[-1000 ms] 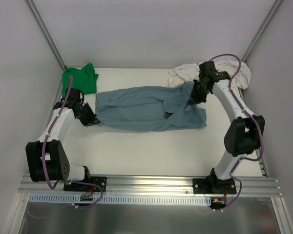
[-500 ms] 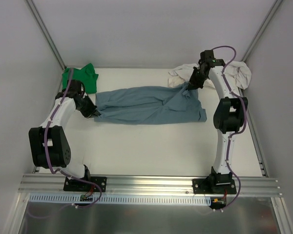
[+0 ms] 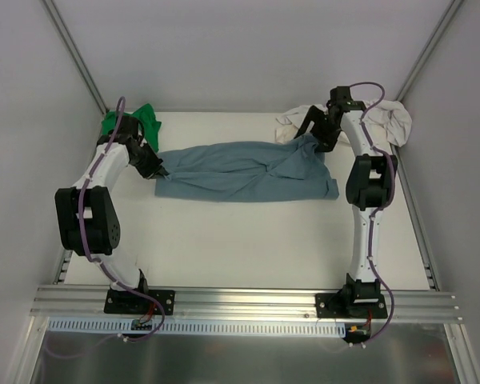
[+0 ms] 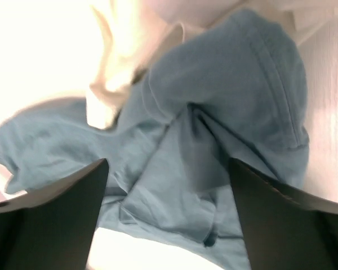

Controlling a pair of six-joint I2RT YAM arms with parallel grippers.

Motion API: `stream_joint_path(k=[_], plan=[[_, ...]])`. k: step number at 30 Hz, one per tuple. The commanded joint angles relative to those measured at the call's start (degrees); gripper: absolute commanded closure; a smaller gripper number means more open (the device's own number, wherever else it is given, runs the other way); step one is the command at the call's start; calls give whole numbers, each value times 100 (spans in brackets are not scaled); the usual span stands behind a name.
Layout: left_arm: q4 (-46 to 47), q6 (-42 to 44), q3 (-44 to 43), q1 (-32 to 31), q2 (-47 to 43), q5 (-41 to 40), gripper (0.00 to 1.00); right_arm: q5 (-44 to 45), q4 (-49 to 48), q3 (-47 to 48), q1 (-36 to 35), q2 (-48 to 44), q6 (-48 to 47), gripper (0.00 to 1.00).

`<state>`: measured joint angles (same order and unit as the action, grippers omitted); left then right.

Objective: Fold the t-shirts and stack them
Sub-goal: Fold the other side of the tshirt into a rectangle

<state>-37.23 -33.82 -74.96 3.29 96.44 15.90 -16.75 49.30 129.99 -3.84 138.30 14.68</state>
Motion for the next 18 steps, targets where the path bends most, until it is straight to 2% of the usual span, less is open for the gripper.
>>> stream_joint_path(k=[1,3,8,13,18], plan=[[-153,-133,-457,-56,260,-78,100,-179,-490,-77,58,-328,79,1],[-161,-133,-642,-56,445,-78,100,-223,-851,-359,85,-566,44,1],[-179,-89,-836,-56,770,-122,100,-355,-781,-649,278,-1015,-35,1],[-389,16,-827,-56,1051,-280,100,-495,-790,-1081,357,-1524,-158,0],[-478,209,-503,-4,1157,-781,100,-584,-782,-1292,577,-1806,-228,1]])
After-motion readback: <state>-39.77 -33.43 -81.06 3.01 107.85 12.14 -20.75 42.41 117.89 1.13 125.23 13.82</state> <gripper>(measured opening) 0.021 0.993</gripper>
